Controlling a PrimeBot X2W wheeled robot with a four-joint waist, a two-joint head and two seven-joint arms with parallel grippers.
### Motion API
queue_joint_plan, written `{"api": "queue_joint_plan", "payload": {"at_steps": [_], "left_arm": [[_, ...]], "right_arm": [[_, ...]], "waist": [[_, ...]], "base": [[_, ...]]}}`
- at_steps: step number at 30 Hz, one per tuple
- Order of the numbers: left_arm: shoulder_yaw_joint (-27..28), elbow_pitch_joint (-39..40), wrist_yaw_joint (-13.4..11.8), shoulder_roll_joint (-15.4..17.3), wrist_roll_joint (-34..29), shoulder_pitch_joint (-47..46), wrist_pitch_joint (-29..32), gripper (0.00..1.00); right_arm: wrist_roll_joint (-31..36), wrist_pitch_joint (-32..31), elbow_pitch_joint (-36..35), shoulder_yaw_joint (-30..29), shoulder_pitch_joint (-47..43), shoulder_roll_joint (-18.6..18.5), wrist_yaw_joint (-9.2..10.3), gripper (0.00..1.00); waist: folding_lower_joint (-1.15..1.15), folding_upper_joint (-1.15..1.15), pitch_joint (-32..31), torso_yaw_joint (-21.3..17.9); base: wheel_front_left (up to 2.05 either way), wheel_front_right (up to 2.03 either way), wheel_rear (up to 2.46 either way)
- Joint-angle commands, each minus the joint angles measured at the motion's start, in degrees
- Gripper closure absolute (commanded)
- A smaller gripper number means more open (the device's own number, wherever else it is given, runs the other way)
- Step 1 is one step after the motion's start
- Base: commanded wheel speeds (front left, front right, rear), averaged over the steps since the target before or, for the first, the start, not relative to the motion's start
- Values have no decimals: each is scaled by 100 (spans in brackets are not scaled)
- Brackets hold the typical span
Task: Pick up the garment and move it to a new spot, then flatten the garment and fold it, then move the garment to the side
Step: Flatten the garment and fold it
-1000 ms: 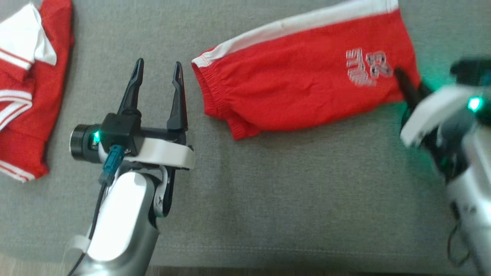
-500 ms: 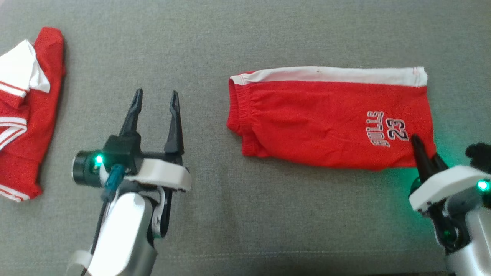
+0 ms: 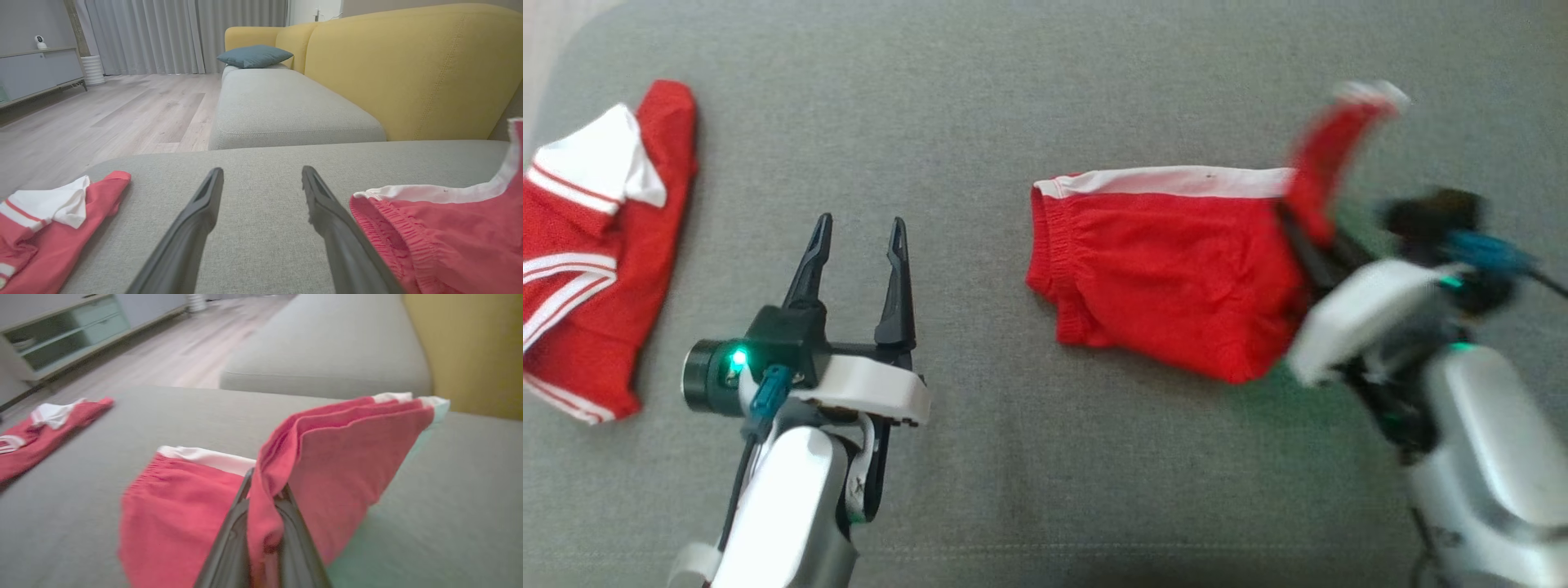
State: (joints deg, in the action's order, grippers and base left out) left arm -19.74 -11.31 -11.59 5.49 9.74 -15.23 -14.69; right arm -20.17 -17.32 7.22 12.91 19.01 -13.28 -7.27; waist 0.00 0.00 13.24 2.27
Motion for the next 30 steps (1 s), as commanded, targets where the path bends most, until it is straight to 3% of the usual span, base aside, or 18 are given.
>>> {"api": "queue_joint_plan", "payload": {"at_steps": [1,7,12,13,14,18,24,30], "left_arm": [[219,149,-13,81,22,-31,-30,0],[249,153,-17,70,38,37,-30,0],[247,154,-11,56,41,78,-30,0],[249,153,-13,53,41,88,-30,0],[252,157,-15,50,41,94,-30,0],[280,175,-32,45,38,112,-30,0],[323,171,-46,74,15,113,-30,0],[354,162,-59,144,0,158,-30,0]], "right_arm": [[-52,-69,-246,578,242,120,-22,100],[-368,-21,132,1766,448,562,-22,100],[-512,39,561,2204,414,660,-22,100],[-509,78,644,2264,414,659,-22,57],[-505,108,717,2317,408,652,-22,0],[-398,513,735,2380,422,610,-22,0],[-195,1613,162,2091,298,512,-22,0],[139,2284,-406,814,-243,420,-22,0]], "waist": [[0,0,-86,88],[0,0,-156,264],[0,0,-134,347],[0,0,-123,357],[0,0,-108,363],[0,0,-61,323],[0,0,-70,160],[0,0,-172,-33]], "base": [[0,0,0],[0,0,0],[0,0,0],[0,0,0],[0,0,0],[0,0,0],[0,0,0],[0,0,0]]}}
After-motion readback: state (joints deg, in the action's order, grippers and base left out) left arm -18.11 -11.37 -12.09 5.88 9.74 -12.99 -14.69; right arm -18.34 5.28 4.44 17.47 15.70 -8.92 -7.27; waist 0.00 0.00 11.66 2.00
